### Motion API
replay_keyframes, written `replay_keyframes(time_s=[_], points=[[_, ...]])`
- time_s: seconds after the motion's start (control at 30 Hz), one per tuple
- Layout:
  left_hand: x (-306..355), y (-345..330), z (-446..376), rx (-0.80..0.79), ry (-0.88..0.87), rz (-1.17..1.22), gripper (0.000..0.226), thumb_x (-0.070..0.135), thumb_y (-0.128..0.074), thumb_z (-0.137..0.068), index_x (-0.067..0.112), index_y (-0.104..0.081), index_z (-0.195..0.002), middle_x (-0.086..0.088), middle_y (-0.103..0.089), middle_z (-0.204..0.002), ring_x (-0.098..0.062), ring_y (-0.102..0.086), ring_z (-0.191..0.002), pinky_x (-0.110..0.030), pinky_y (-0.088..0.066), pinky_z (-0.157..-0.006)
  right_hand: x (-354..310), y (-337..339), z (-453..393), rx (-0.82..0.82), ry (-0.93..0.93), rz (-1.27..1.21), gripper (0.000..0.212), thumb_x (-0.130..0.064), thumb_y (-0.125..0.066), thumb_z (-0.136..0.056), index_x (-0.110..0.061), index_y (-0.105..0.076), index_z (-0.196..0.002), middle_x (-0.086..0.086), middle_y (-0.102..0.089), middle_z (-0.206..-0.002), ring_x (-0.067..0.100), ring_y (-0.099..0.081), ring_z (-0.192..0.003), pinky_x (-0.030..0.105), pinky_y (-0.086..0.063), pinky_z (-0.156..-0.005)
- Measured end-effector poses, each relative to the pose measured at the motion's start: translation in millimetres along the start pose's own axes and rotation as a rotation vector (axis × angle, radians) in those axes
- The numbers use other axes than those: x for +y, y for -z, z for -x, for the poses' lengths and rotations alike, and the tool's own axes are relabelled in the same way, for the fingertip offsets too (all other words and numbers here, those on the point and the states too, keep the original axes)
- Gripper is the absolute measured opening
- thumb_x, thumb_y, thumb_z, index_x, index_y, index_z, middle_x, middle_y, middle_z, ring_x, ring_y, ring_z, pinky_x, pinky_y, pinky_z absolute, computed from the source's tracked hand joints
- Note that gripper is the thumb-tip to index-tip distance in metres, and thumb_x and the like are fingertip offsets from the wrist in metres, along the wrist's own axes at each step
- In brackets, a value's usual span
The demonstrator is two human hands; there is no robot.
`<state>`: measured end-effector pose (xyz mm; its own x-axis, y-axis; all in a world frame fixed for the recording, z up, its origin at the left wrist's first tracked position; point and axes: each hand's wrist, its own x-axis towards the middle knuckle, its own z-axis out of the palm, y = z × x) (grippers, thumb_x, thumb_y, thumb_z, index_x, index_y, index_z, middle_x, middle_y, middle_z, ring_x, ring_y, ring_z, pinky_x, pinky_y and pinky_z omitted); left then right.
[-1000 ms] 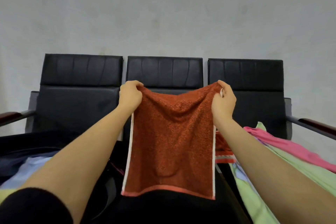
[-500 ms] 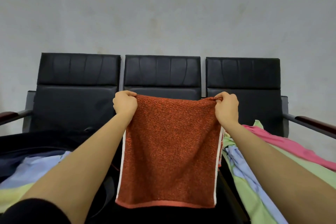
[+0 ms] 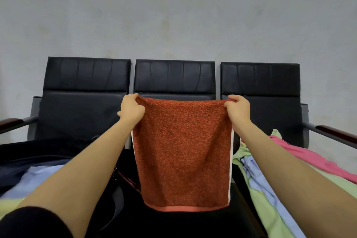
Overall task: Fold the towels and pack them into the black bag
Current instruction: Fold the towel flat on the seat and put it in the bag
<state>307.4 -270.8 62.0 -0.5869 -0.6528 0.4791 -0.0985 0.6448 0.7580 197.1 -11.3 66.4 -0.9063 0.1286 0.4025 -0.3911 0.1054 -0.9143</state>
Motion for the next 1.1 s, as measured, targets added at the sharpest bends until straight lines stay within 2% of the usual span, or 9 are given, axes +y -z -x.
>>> replay_keyframes(time_s=[0.1,0.2,0.27,0.53,0.63,0.73,0.87,0.97,1.1], points=[[7,6,2,-0.056,-0.078,-0.136,0.013,-0.008,-0.04,-0.076,0.0,-0.05,-0.081,-0.019,-0.044,-0.107,-0.028,-0.049,-0.079,-0.034,-0.044,-0.076,-4,1,0,-0.046,0.133,0.27,0.047,0.005,-0.046,-0.083,-0.004,-0.053,-0.129,0.014,-0.056,-0.127,0.027,-0.052,-0.118,0.026,-0.039,-0.097],[12,11,-2,0.01,-0.116,-0.145,0.03,-0.012,-0.038,-0.077,0.011,-0.03,-0.06,-0.017,-0.04,-0.088,-0.02,-0.037,-0.064,-0.027,-0.028,-0.05,-5,6,0,0.047,0.235,0.397,0.035,0.009,-0.045,-0.082,0.0,-0.066,-0.11,0.019,-0.062,-0.113,0.03,-0.057,-0.105,0.015,-0.033,-0.076],[10,12,-6,0.053,-0.14,-0.117,0.032,-0.012,-0.038,-0.076,0.012,-0.029,-0.058,-0.015,-0.039,-0.079,-0.023,-0.039,-0.066,-0.027,-0.023,-0.046,-4,9,-2,0.095,0.268,0.387,0.031,0.007,-0.046,-0.084,-0.001,-0.07,-0.101,0.019,-0.065,-0.106,0.03,-0.06,-0.099,0.017,-0.034,-0.074],[9,14,-11,0.103,-0.025,0.058,0.023,-0.013,-0.039,-0.073,0.008,-0.041,-0.065,-0.011,-0.042,-0.067,-0.024,-0.038,-0.065,-0.026,-0.033,-0.058,-8,10,2,0.177,0.11,0.072,0.023,-0.004,-0.058,-0.089,-0.009,-0.07,-0.108,0.008,-0.068,-0.108,0.022,-0.06,-0.106,0.022,-0.042,-0.086],[10,15,-10,0.101,0.06,0.142,0.027,-0.012,-0.04,-0.079,0.003,-0.063,-0.085,-0.016,-0.06,-0.088,-0.031,-0.053,-0.09,-0.029,-0.042,-0.079,-7,4,3,0.212,0.031,-0.067,0.021,-0.003,-0.059,-0.089,-0.008,-0.07,-0.106,0.009,-0.067,-0.105,0.02,-0.062,-0.099,0.025,-0.047,-0.088],[13,17,-6,0.135,0.068,0.169,0.042,-0.012,-0.041,-0.084,-0.001,-0.061,-0.119,-0.018,-0.059,-0.123,-0.032,-0.053,-0.117,-0.029,-0.041,-0.094,-7,0,5,0.226,-0.004,-0.123,0.022,-0.002,-0.058,-0.09,-0.007,-0.069,-0.108,0.011,-0.067,-0.109,0.019,-0.06,-0.097,0.026,-0.047,-0.087],[11,22,-8,0.156,0.004,0.112,0.034,-0.014,-0.038,-0.079,0.004,-0.067,-0.081,-0.012,-0.06,-0.079,-0.027,-0.056,-0.083,-0.029,-0.045,-0.072,-8,3,6,0.162,0.077,0.045,0.029,0.001,-0.051,-0.09,0.003,-0.063,-0.116,0.019,-0.063,-0.118,0.03,-0.058,-0.111,0.032,-0.044,-0.093],[8,21,-15,0.165,-0.041,0.038,0.032,-0.014,-0.038,-0.077,-0.006,-0.068,-0.085,-0.019,-0.064,-0.081,-0.03,-0.06,-0.078,-0.035,-0.051,-0.07,-9,5,7,0.093,0.122,0.189,0.042,0.004,-0.047,-0.087,0.001,-0.055,-0.129,0.018,-0.058,-0.128,0.03,-0.053,-0.119,0.032,-0.04,-0.101],[2,16,-19,0.166,-0.087,-0.097,0.025,-0.011,-0.04,-0.079,-0.01,-0.065,-0.083,-0.024,-0.064,-0.084,-0.037,-0.062,-0.082,-0.046,-0.054,-0.069,-1,6,5,0.096,0.21,0.338,0.026,0.001,-0.047,-0.091,0.004,-0.065,-0.109,0.019,-0.063,-0.112,0.031,-0.058,-0.106,0.025,-0.039,-0.083]])
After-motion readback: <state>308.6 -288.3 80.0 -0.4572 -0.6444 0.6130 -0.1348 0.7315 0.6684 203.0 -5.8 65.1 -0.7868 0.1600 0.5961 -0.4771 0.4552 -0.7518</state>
